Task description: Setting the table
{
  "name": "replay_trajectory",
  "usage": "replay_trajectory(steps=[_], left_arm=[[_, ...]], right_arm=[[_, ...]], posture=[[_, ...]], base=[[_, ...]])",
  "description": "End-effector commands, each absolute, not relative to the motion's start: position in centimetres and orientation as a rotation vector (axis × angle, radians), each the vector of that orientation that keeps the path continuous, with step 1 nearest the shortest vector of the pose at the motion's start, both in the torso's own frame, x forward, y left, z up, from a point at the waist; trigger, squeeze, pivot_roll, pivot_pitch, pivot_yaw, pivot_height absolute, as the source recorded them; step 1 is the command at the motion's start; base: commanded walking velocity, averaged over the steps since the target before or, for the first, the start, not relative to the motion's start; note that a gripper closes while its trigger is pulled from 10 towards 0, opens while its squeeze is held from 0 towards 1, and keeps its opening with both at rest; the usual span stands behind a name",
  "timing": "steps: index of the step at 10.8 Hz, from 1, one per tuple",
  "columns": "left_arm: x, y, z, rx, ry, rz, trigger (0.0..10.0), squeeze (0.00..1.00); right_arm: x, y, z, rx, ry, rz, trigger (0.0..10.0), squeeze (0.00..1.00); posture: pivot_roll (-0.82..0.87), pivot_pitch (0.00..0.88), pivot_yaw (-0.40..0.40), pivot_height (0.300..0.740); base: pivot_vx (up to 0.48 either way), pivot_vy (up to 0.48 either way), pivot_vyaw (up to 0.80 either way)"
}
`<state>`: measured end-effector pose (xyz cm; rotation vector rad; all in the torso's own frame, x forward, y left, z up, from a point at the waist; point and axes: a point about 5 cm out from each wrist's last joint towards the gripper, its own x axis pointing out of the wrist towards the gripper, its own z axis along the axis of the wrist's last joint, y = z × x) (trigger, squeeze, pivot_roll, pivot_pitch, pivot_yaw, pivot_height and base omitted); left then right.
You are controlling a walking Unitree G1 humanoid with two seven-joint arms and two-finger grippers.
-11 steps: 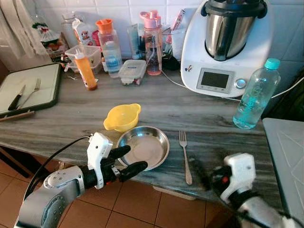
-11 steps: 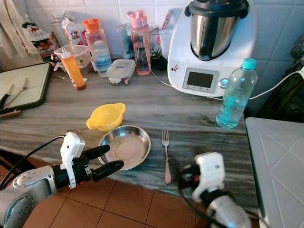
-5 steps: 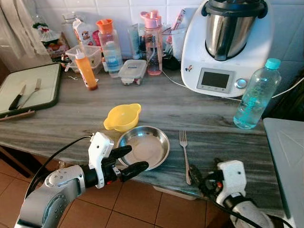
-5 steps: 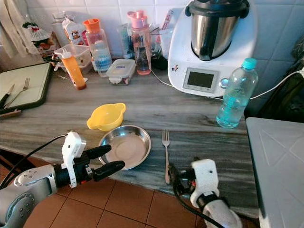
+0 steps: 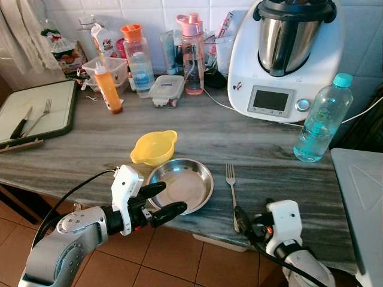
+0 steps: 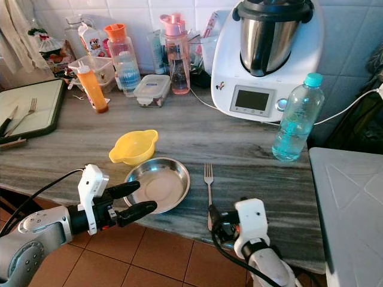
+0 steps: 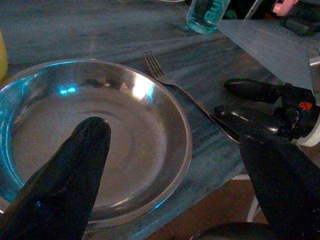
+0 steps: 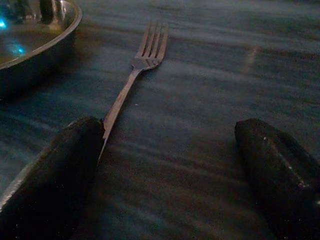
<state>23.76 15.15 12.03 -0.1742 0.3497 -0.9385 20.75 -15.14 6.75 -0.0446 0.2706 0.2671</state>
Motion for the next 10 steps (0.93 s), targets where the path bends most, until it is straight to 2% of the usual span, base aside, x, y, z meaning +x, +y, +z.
replay_trajectory(steps=[1,10], left_arm=[[24.0,15.5,12.2,-0.145,0.349,-0.933,10.0,0.0],[23.9,15.4,12.2,-0.146,0.348,-0.932,10.0,0.0]], right_arm=[[20.6,-14.5,5.9,-0.038,0.319,0.282,10.0,1.0],[21.2,-12.9,6.4,-0.007,0.302,0.371,10.0,1.0]], posture=[[0.05,0.006,0.102,0.74],[0.05,0.009,0.102,0.74]], base=[[0.0,0.0,0.0],[0.0,0.0,0.0]])
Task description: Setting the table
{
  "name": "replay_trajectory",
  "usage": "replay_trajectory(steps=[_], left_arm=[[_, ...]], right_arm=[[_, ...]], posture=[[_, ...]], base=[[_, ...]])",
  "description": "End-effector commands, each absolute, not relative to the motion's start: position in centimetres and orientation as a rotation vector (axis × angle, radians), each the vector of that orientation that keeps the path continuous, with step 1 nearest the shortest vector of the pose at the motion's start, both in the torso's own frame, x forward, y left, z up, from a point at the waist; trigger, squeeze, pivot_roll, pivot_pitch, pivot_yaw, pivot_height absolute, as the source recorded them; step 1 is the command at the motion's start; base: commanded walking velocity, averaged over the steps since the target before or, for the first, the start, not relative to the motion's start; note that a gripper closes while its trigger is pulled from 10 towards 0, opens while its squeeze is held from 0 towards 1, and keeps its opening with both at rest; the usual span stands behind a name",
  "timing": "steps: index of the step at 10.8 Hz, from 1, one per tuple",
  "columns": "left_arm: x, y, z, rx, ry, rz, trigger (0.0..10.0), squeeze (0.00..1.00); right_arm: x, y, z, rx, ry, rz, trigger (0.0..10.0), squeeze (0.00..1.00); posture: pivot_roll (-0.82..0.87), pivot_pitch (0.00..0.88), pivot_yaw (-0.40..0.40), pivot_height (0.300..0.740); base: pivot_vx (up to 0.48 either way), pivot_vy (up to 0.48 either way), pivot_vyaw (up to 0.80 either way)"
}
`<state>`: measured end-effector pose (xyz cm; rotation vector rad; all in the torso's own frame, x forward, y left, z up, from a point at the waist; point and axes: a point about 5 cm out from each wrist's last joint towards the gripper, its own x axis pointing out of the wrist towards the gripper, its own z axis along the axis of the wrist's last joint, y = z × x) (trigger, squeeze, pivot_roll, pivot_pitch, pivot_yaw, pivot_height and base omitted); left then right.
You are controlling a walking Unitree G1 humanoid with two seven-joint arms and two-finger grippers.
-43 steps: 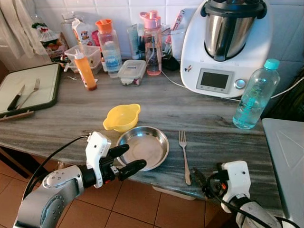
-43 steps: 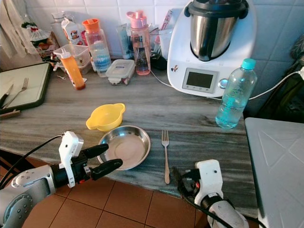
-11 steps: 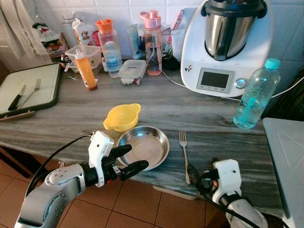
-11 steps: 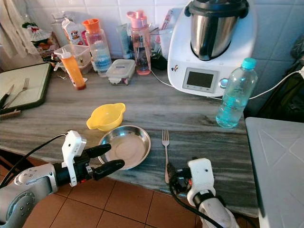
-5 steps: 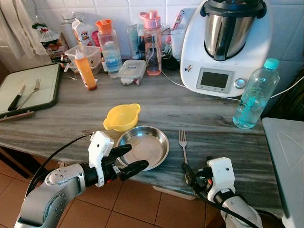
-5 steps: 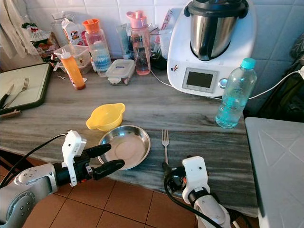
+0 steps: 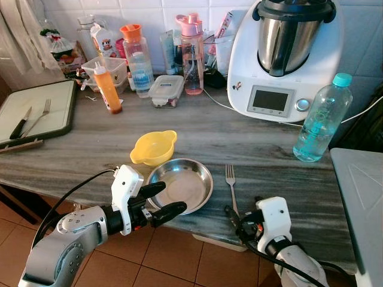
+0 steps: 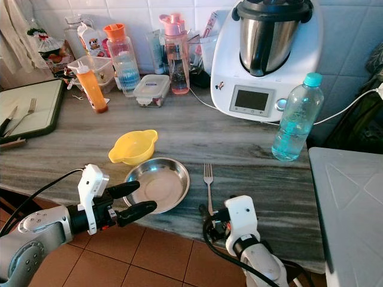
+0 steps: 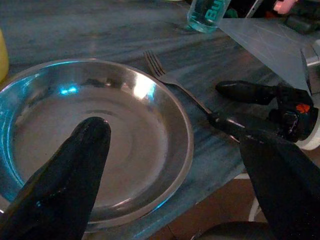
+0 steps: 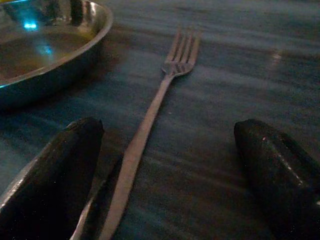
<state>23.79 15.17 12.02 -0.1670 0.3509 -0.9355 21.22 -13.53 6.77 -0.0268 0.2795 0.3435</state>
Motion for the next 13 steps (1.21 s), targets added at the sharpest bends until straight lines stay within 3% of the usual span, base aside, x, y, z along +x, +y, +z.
replay_trajectory(steps=[1,5,11,13], left_arm=[[23.9,15.4,12.2,-0.148,0.348,-0.931,10.0,0.0],[23.8,15.5,12.1,-0.148,0.348,-0.929,10.0,0.0],[24.1,15.9,12.4,-0.146,0.343,-0.919,10.0,0.0],[25.7,16.2,12.6,-0.129,0.273,-0.748,10.0,0.0]], right_arm=[[21.1,-12.9,6.4,-0.006,0.301,0.37,10.0,1.0],[20.7,-13.4,6.4,-0.009,0.303,0.355,10.0,1.0],[19.3,-16.3,11.3,0.042,0.076,0.353,10.0,1.0],[21.5,-16.0,12.5,0.038,0.03,0.274,10.0,1.0]], posture=[[0.05,0.01,0.1,0.74],[0.05,0.011,0.101,0.74],[0.02,0.008,0.108,0.74],[0.04,0.0,0.094,0.74]], base=[[0.0,0.0,0.0],[0.0,0.0,0.0],[0.0,0.0,0.0],[0.0,0.0,0.0]])
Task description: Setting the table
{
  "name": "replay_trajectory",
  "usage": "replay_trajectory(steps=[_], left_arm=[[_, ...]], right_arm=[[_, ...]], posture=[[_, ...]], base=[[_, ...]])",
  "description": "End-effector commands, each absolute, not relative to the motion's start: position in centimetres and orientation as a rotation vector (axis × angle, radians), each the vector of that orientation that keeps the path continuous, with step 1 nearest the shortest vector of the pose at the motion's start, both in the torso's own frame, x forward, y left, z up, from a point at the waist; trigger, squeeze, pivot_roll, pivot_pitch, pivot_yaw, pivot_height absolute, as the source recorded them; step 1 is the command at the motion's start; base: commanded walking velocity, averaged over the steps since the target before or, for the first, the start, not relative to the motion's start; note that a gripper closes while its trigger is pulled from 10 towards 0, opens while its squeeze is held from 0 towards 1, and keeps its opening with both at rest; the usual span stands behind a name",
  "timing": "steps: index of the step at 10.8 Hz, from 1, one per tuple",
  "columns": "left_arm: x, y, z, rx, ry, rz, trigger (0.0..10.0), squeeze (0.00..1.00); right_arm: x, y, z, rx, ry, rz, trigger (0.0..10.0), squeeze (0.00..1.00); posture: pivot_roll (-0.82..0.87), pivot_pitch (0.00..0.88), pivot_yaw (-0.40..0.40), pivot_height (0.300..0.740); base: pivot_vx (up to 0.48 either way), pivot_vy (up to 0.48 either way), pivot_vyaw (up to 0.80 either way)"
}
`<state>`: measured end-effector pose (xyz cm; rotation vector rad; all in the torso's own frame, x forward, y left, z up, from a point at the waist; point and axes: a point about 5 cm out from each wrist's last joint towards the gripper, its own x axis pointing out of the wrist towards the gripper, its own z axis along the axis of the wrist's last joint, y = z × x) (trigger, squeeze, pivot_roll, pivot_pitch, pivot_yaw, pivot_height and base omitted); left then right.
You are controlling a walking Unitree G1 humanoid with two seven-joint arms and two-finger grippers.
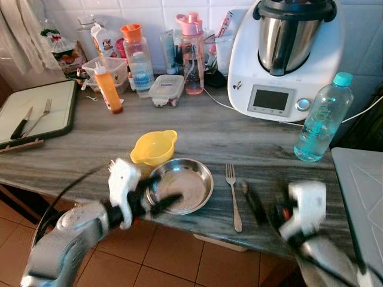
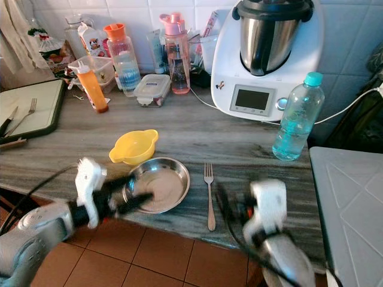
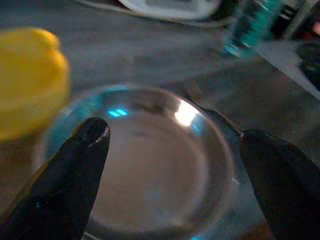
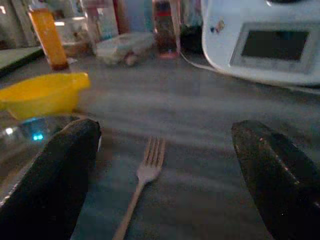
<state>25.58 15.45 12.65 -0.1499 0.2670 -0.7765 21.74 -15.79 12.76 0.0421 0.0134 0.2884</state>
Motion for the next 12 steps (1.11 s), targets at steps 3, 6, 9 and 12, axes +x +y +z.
replay_trajectory(steps=[3,6,9,12], left_arm=[[27.3,16.9,13.3,-0.127,0.167,-0.499,10.0,0.0],[28.0,18.0,13.6,-0.112,0.104,-0.282,10.0,0.0],[27.8,18.8,14.0,-0.084,0.065,-0.131,10.0,0.0],[27.2,18.2,13.6,-0.048,0.044,-0.027,10.0,0.0]], right_arm=[[22.9,-15.1,11.8,0.047,0.068,0.296,10.0,0.0],[24.5,-14.6,12.2,0.06,0.048,0.315,10.0,0.0],[25.1,-14.1,12.3,0.047,0.038,0.325,10.0,0.0],[25.4,-14.3,11.8,0.044,0.051,0.306,10.0,0.0]], posture=[[0.08,0.0,0.051,0.74],[0.11,0.0,0.012,0.74],[0.13,0.0,-0.02,0.74],[0.14,0.0,-0.03,0.74]], base=[[0.0,0.0,-0.69],[0.0,0.0,-0.24],[0.0,0.0,0.0],[0.0,0.0,0.0]])
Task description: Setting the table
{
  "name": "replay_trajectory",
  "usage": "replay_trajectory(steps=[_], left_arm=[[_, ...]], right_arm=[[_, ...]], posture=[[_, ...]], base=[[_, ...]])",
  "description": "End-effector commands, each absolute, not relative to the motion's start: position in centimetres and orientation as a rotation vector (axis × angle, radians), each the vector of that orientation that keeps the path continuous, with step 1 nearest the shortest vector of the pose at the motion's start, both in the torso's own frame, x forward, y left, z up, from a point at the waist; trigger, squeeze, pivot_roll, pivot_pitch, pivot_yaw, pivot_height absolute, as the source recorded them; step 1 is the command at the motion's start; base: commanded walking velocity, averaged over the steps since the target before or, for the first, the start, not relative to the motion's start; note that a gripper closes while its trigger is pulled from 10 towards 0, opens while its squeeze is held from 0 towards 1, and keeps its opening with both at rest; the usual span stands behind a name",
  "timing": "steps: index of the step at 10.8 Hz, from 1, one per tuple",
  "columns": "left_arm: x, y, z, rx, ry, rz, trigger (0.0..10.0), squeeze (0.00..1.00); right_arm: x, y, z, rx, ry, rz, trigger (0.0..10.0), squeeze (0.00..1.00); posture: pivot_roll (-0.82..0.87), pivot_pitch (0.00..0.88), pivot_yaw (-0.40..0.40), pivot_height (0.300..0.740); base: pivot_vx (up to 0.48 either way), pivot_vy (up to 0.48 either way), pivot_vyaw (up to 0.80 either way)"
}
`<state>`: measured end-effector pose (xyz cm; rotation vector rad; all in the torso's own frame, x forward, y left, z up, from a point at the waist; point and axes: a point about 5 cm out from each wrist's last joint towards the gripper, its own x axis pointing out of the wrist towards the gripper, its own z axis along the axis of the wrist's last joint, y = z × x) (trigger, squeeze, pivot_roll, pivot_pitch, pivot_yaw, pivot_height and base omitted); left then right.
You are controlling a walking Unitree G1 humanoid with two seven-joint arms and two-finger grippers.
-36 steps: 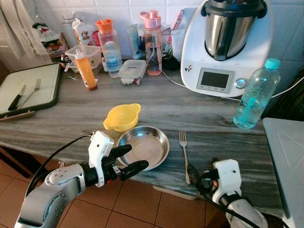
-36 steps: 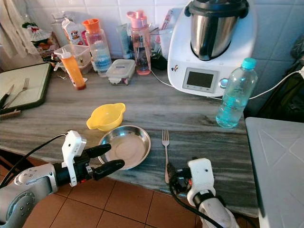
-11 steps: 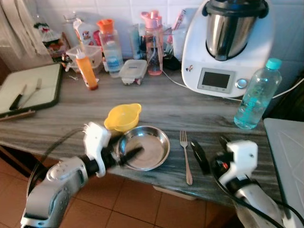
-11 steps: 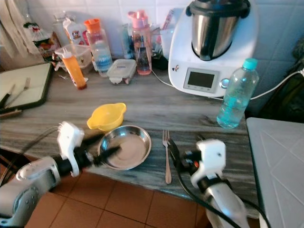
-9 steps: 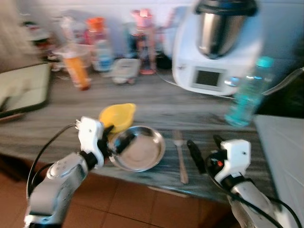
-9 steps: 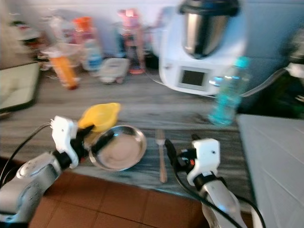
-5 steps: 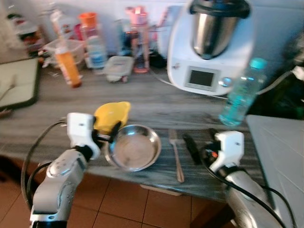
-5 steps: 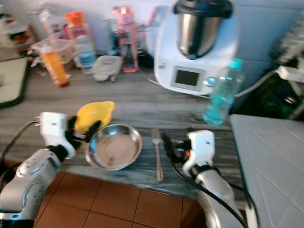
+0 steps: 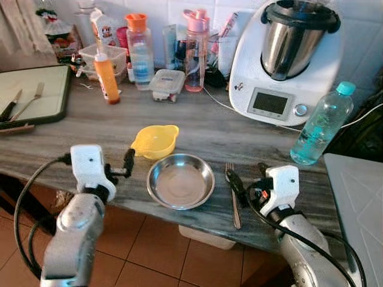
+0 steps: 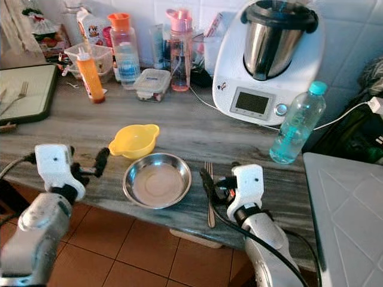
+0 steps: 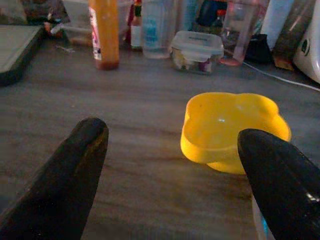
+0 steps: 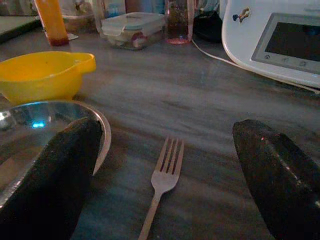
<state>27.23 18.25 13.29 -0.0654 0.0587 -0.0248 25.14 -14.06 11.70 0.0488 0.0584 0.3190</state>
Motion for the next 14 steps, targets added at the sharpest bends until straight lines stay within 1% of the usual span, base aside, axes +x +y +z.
replay_trajectory(steps=[1,4,7,9,14], left_arm=[[27.1,17.7,13.5,-0.057,0.046,-0.024,10.0,0.0],[27.3,17.7,13.3,-0.053,0.055,-0.027,10.0,0.0],[27.4,18.2,13.3,-0.031,0.062,-0.03,10.0,0.0],[27.6,18.4,13.2,-0.026,0.09,-0.04,10.0,0.0],[27.8,18.6,13.2,-0.002,0.089,-0.047,10.0,0.0]], right_arm=[[25.4,-14.1,11.8,0.045,0.052,0.308,10.0,0.0],[25.5,-14.5,11.6,0.045,0.061,0.295,10.0,0.0],[25.3,-14.7,11.3,0.049,0.072,0.277,10.0,0.0],[25.3,-14.7,11.2,0.055,0.074,0.27,10.0,0.0],[25.4,-14.8,11.0,0.057,0.072,0.257,10.0,0.0]], posture=[[0.14,0.0,-0.033,0.74],[0.14,0.0,-0.03,0.74],[0.13,0.0,-0.022,0.74],[0.13,0.0,-0.016,0.74],[0.13,0.0,-0.006,0.74]], base=[[0.0,0.0,0.0],[0.0,0.0,0.0],[-0.276,0.0,0.0],[-0.257,0.0,-0.56],[-0.418,0.0,-0.64]])
